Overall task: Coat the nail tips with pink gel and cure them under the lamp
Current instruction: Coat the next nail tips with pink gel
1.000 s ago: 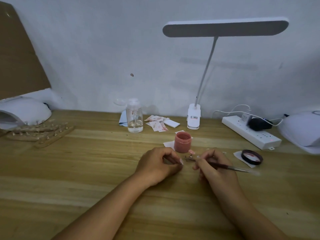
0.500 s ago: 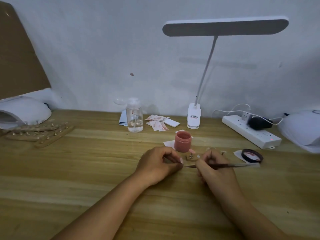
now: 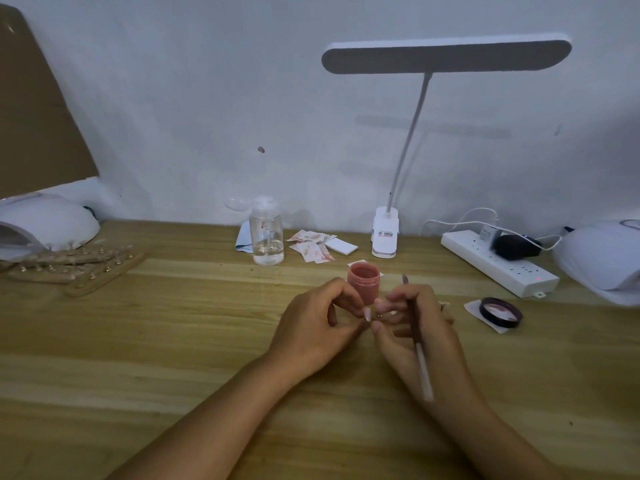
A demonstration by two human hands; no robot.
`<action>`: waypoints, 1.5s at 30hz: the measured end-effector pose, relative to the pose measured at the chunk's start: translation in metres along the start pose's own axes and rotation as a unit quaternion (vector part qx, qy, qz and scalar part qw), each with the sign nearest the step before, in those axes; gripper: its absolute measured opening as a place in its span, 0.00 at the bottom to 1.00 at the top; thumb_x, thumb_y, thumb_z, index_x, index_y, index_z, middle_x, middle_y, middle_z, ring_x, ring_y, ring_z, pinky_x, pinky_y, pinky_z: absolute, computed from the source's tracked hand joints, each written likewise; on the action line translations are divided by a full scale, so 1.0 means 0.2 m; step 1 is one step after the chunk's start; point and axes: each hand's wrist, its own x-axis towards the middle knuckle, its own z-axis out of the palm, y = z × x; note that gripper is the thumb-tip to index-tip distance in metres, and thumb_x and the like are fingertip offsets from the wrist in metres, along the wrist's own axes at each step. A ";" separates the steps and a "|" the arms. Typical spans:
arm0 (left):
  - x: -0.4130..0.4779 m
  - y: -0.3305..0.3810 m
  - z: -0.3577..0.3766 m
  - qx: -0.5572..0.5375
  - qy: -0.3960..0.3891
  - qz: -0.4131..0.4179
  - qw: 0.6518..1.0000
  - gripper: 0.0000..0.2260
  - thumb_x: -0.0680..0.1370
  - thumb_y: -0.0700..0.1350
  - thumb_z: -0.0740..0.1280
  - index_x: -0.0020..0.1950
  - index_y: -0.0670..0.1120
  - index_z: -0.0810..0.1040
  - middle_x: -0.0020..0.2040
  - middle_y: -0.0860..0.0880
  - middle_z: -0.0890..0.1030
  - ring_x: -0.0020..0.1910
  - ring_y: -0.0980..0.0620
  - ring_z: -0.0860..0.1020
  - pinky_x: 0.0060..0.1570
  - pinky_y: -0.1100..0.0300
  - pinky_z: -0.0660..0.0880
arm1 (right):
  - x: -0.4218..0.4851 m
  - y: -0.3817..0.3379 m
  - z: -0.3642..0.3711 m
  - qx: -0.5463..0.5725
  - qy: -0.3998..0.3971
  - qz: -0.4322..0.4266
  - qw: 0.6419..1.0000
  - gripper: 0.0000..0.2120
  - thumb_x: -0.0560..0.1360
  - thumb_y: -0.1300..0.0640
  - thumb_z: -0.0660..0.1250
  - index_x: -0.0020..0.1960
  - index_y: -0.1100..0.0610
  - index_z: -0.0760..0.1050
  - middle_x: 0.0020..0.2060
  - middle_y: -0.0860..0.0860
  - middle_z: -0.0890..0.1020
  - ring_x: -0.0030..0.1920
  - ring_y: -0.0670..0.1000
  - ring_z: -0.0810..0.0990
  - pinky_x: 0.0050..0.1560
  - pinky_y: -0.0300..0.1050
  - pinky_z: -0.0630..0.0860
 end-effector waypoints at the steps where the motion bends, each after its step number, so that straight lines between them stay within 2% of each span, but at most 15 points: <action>1: 0.00 0.00 0.00 0.003 -0.001 0.007 1.000 0.08 0.69 0.51 0.73 0.43 0.58 0.75 0.42 0.62 0.83 0.32 0.57 0.71 0.37 0.54 0.75 | 0.00 0.01 0.01 -0.009 -0.012 -0.011 1.000 0.22 0.68 0.70 0.72 0.52 0.48 0.70 0.45 0.46 0.80 0.44 0.48 0.81 0.46 0.42 0.79; 4: -0.01 0.01 0.00 0.020 -0.002 0.026 0.999 0.09 0.68 0.54 0.71 0.44 0.59 0.73 0.43 0.61 0.82 0.33 0.57 0.72 0.36 0.56 0.74 | 0.00 0.04 0.00 -0.004 -0.027 -0.001 1.000 0.18 0.68 0.58 0.71 0.52 0.43 0.71 0.45 0.42 0.79 0.47 0.48 0.80 0.48 0.44 0.78; 7: -0.01 0.02 0.01 0.036 0.003 0.050 0.998 0.08 0.67 0.58 0.68 0.44 0.60 0.73 0.43 0.62 0.81 0.35 0.57 0.73 0.36 0.59 0.73 | 0.00 0.05 0.00 -0.060 -0.001 -0.078 0.995 0.19 0.69 0.61 0.70 0.54 0.47 0.70 0.45 0.40 0.78 0.47 0.44 0.81 0.47 0.46 0.79; 10: -0.01 0.03 0.01 0.050 0.008 0.067 0.996 0.09 0.67 0.59 0.65 0.44 0.60 0.73 0.42 0.62 0.81 0.35 0.58 0.73 0.36 0.63 0.71 | 0.00 0.04 -0.02 -0.151 -0.010 -0.133 0.980 0.21 0.69 0.60 0.73 0.55 0.45 0.67 0.44 0.36 0.77 0.48 0.38 0.78 0.47 0.33 0.74; 12: -0.01 0.03 0.01 0.066 0.007 0.075 0.995 0.08 0.68 0.59 0.65 0.45 0.60 0.72 0.42 0.63 0.80 0.36 0.58 0.73 0.36 0.65 0.68 | 0.00 0.04 -0.03 -0.195 -0.016 -0.137 0.971 0.21 0.69 0.59 0.74 0.54 0.45 0.68 0.44 0.37 0.78 0.47 0.39 0.77 0.47 0.29 0.70; 18: -0.03 0.05 0.00 0.119 -0.003 0.107 0.987 0.07 0.71 0.58 0.64 0.46 0.62 0.69 0.42 0.65 0.76 0.40 0.62 0.73 0.41 0.70 0.66 | 0.01 0.03 -0.04 -0.218 -0.003 -0.172 0.961 0.17 0.68 0.61 0.75 0.52 0.50 0.72 0.44 0.41 0.79 0.45 0.46 0.79 0.47 0.46 0.77; 22: -0.03 0.05 0.01 0.142 0.012 0.104 0.984 0.11 0.70 0.62 0.63 0.48 0.59 0.72 0.44 0.66 0.75 0.42 0.62 0.73 0.40 0.69 0.67 | 0.03 0.01 -0.04 -0.181 0.026 -0.117 0.976 0.17 0.68 0.61 0.75 0.51 0.50 0.71 0.42 0.40 0.78 0.44 0.46 0.79 0.46 0.53 0.78; 26: -0.03 0.04 0.01 0.161 -0.010 0.070 0.984 0.17 0.68 0.67 0.66 0.50 0.60 0.72 0.46 0.66 0.75 0.44 0.63 0.73 0.40 0.67 0.69 | 0.06 0.03 -0.08 -0.135 0.058 -0.084 0.986 0.19 0.68 0.65 0.75 0.53 0.54 0.71 0.40 0.41 0.77 0.42 0.42 0.78 0.44 0.46 0.77; 30: 0.01 0.03 0.04 0.180 -0.066 -0.030 0.981 0.17 0.71 0.64 0.70 0.55 0.60 0.73 0.50 0.62 0.75 0.46 0.61 0.73 0.41 0.64 0.67 | 0.09 0.05 -0.13 -0.168 0.064 -0.075 0.981 0.19 0.67 0.66 0.74 0.54 0.58 0.73 0.40 0.37 0.76 0.43 0.51 0.77 0.45 0.58 0.76; 32: 0.03 0.04 0.07 0.187 -0.084 -0.057 0.977 0.19 0.74 0.63 0.68 0.62 0.60 0.74 0.54 0.59 0.75 0.53 0.57 0.75 0.48 0.60 0.70 | 0.09 0.05 -0.14 -0.189 0.059 -0.078 0.977 0.18 0.67 0.65 0.74 0.54 0.57 0.73 0.40 0.37 0.75 0.45 0.52 0.78 0.46 0.60 0.76; 34: 0.03 0.05 0.10 0.203 -0.087 -0.053 0.974 0.19 0.75 0.63 0.66 0.65 0.60 0.74 0.54 0.56 0.74 0.57 0.54 0.76 0.55 0.57 0.71 | 0.09 0.05 -0.14 -0.215 0.048 -0.086 0.972 0.18 0.67 0.64 0.75 0.53 0.56 0.73 0.39 0.35 0.74 0.46 0.52 0.78 0.47 0.60 0.76; 36: 0.03 0.05 0.12 0.198 -0.073 -0.053 0.976 0.16 0.76 0.61 0.67 0.63 0.60 0.75 0.51 0.57 0.74 0.56 0.54 0.76 0.55 0.56 0.71 | 0.08 0.06 -0.14 -0.237 0.039 -0.086 0.967 0.18 0.68 0.62 0.75 0.53 0.53 0.73 0.39 0.34 0.73 0.47 0.50 0.77 0.50 0.60 0.75; 41: 0.03 0.04 0.12 0.166 -0.049 -0.069 0.982 0.09 0.75 0.58 0.69 0.53 0.58 0.78 0.47 0.59 0.74 0.52 0.55 0.77 0.47 0.58 0.67 | 0.07 0.07 -0.14 -0.248 0.019 -0.069 0.966 0.17 0.68 0.61 0.75 0.54 0.53 0.73 0.40 0.35 0.74 0.48 0.49 0.76 0.55 0.58 0.72; 45: 0.03 0.04 0.12 0.134 -0.038 -0.080 0.987 0.09 0.73 0.55 0.70 0.51 0.56 0.79 0.51 0.60 0.80 0.51 0.58 0.77 0.52 0.56 0.72 | 0.07 0.06 -0.13 -0.249 0.016 -0.070 0.966 0.16 0.68 0.60 0.75 0.53 0.53 0.74 0.42 0.39 0.78 0.48 0.48 0.75 0.55 0.56 0.72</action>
